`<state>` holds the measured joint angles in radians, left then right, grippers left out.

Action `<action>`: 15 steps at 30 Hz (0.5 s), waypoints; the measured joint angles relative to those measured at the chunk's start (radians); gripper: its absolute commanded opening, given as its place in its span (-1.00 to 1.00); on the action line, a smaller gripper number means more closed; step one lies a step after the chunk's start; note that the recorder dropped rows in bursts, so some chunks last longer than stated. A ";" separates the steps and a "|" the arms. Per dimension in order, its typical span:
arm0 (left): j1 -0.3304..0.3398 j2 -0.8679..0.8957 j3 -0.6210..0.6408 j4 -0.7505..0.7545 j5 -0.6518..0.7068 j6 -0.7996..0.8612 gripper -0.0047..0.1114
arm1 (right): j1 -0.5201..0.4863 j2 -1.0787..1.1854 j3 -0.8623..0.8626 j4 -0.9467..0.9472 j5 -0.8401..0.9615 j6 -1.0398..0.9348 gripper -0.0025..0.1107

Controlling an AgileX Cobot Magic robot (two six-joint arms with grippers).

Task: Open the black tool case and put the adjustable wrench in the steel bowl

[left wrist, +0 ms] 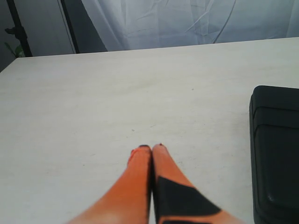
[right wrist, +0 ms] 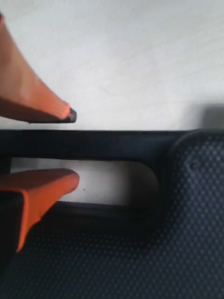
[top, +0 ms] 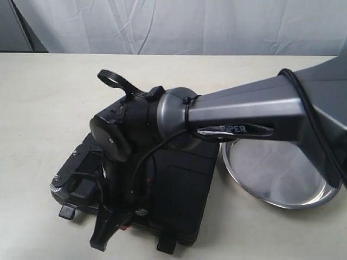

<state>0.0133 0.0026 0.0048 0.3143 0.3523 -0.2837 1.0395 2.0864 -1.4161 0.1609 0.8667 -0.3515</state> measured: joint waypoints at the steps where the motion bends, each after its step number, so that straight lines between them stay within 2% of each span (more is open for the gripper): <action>1: 0.000 0.000 0.000 0.000 0.000 0.000 -0.92 | 0.000 0.000 0.000 0.000 0.000 0.000 -0.83; 2: 0.000 0.000 0.000 0.000 0.000 0.000 -0.92 | 0.000 0.000 0.000 0.002 0.000 0.000 -0.96; 15: 0.000 0.000 0.000 0.000 0.000 0.000 -0.92 | 0.000 -0.068 0.000 -0.006 0.022 0.004 -0.97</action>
<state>0.0133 0.0026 0.0048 0.3143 0.3523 -0.2837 1.0395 2.0180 -1.4161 0.1553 0.8888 -0.3478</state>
